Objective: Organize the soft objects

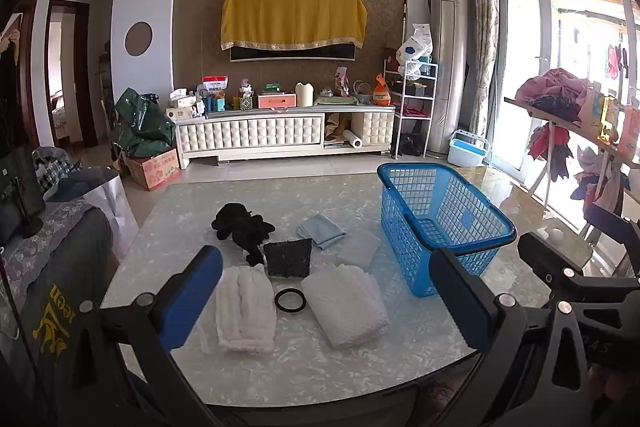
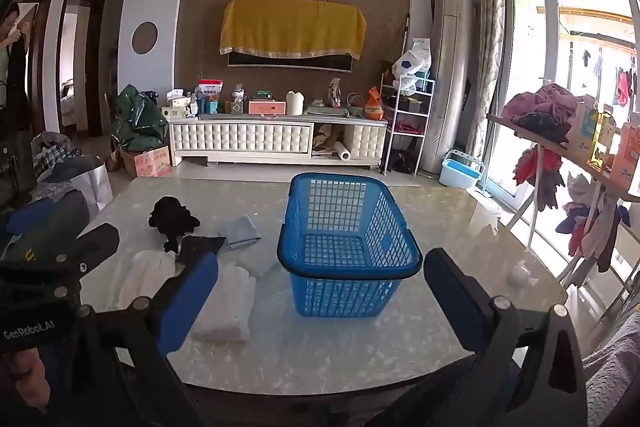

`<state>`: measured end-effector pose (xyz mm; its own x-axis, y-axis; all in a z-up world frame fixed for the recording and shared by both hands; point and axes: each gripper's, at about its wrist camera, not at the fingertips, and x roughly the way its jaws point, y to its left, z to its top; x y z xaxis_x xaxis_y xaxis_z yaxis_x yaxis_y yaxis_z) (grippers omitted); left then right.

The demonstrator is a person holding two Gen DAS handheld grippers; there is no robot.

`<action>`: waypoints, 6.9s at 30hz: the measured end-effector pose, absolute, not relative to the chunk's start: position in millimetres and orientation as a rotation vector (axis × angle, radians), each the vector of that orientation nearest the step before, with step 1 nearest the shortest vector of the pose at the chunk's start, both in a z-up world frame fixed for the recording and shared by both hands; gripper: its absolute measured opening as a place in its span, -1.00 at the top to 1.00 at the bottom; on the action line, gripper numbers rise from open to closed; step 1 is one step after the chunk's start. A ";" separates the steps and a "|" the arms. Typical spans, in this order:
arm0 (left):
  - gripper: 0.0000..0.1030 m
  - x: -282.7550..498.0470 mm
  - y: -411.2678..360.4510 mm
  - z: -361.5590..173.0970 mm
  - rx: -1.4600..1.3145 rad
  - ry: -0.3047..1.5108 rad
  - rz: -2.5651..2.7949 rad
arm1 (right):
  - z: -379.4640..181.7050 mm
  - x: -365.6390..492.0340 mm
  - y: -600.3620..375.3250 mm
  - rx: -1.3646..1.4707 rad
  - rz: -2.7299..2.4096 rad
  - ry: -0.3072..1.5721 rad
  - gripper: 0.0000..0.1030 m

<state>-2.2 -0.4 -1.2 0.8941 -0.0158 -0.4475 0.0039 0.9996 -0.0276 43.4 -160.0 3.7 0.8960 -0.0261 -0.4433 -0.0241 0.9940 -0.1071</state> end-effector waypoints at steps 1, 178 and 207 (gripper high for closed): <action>-1.00 -3.0 0.1 -0.9 -0.028 0.464 -0.012 | 3.5 43.5 -159.4 -0.112 -0.001 0.460 -1.00; -1.00 197.8 110.3 -213.4 0.013 1.287 -0.014 | -54.5 195.8 -81.6 -0.227 0.350 1.155 0.66; 0.25 197.2 92.7 -204.1 -0.011 1.264 -0.167 | -22.4 235.6 -210.1 -0.415 0.229 1.094 0.66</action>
